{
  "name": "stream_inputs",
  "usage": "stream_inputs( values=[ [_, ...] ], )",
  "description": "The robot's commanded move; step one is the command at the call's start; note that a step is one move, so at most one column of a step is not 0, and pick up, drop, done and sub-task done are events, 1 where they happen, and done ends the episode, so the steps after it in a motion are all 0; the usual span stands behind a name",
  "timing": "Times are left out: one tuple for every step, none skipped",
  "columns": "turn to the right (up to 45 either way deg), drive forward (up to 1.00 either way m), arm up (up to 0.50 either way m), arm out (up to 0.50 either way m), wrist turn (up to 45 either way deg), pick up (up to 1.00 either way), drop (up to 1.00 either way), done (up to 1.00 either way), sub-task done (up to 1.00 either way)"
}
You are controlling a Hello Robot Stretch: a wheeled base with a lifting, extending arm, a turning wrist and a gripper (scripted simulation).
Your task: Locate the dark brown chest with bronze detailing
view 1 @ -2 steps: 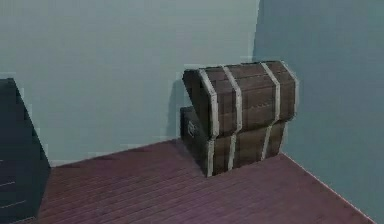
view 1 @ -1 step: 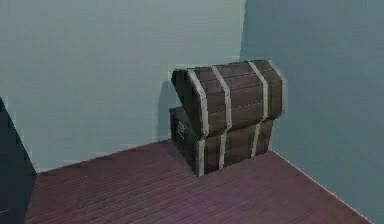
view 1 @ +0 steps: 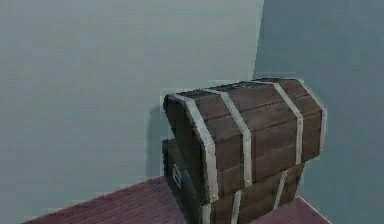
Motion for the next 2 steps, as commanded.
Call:
stream_inputs(
  values=[
    [12.0, 0.00, 0.00, 0.00, 0.0, 0.00, 0.00, 0.00, 0.00],
    [0.0, 0.00, 0.00, 0.00, 0.0, 0.00, 0.00, 1.00, 0.00]
  ],
)
